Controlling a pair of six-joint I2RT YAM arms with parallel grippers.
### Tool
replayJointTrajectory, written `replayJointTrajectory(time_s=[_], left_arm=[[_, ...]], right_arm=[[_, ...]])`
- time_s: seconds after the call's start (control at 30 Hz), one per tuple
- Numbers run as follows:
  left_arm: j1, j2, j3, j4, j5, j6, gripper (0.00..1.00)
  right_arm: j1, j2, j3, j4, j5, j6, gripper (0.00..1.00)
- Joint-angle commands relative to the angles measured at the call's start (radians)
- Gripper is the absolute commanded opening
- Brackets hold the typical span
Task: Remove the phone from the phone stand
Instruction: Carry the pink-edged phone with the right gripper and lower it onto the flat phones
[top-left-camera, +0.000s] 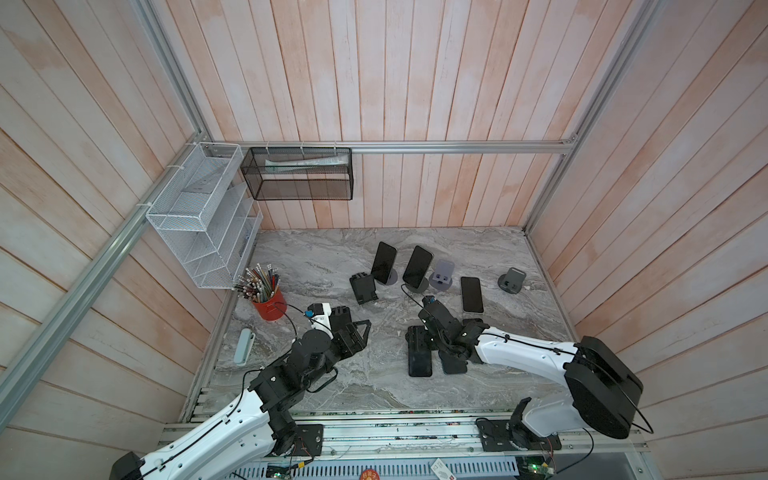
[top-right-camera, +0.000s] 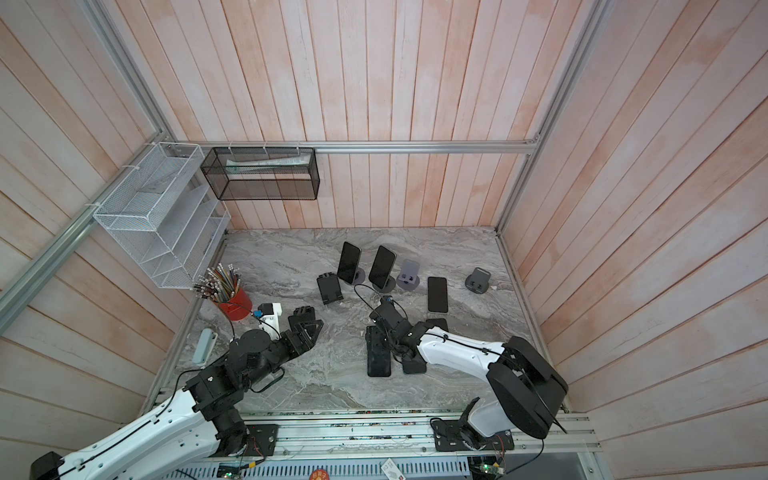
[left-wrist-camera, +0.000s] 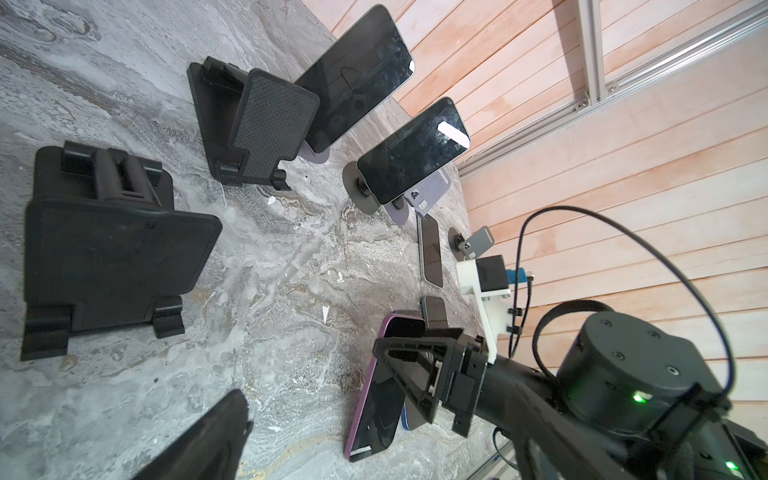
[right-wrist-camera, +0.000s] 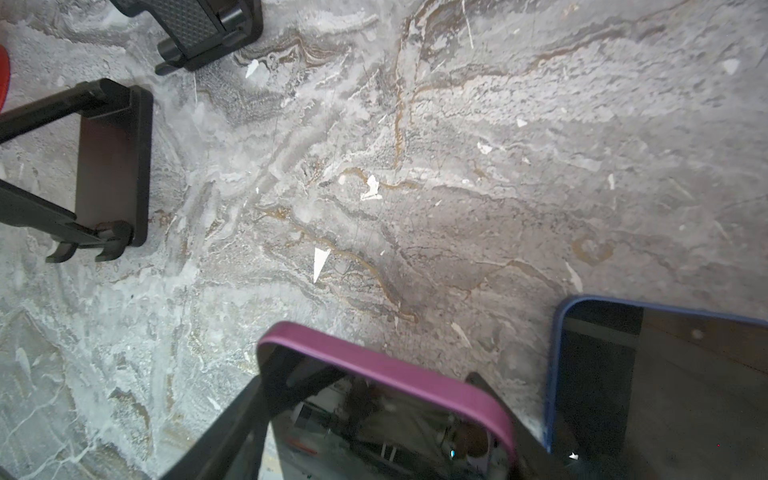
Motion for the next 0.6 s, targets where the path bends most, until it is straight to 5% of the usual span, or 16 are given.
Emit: replayJointTrajectory(time_s=[0.0, 0.57], left_arm=[[-0.001, -0.009, -0.004, 0.005, 0.003, 0.015, 0.98], [0.000, -0.009, 0.036, -0.047, -0.017, 0.042, 0.98]], right_arm=[[0.008, 0.021, -0.014, 0.017, 0.000, 0.013, 0.70], [0.041, 0.068, 0.020, -0.034, 0.089, 0.033, 0.72]])
